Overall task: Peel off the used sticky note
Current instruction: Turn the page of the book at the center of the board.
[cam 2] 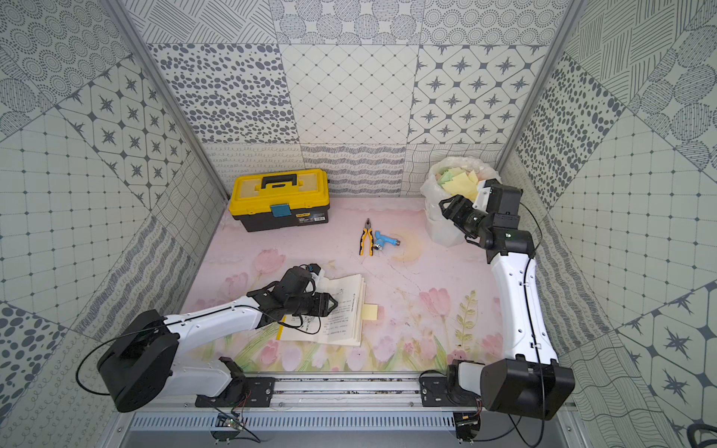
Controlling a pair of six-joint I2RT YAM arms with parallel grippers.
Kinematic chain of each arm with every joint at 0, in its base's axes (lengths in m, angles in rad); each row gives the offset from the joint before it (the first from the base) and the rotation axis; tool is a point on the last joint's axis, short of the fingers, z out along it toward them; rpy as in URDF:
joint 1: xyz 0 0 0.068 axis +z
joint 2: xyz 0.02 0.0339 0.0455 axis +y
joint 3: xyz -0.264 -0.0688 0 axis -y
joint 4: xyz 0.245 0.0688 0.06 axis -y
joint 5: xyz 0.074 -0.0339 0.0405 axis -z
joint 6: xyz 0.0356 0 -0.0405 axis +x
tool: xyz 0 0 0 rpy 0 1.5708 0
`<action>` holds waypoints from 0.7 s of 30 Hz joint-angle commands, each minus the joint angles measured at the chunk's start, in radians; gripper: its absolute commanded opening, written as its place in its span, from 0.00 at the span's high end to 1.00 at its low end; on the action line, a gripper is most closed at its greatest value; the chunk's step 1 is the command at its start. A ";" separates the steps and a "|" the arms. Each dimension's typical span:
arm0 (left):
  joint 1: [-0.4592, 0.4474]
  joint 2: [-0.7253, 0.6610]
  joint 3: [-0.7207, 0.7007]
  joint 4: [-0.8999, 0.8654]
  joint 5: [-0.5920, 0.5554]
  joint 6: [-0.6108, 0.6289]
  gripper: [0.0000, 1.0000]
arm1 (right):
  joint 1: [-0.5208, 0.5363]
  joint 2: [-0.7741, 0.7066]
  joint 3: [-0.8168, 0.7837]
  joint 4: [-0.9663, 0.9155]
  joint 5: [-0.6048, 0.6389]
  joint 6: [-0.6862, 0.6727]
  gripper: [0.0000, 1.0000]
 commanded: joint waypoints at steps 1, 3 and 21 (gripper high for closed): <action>0.001 -0.038 0.009 -0.056 0.011 0.014 0.26 | 0.074 -0.045 -0.084 0.052 -0.011 -0.013 0.29; 0.002 -0.061 0.009 -0.062 0.014 0.012 0.22 | 0.124 -0.061 -0.151 0.070 -0.012 -0.001 0.28; -0.039 -0.180 0.068 -0.184 -0.028 0.010 0.11 | 0.456 -0.027 -0.640 0.482 -0.107 0.259 0.28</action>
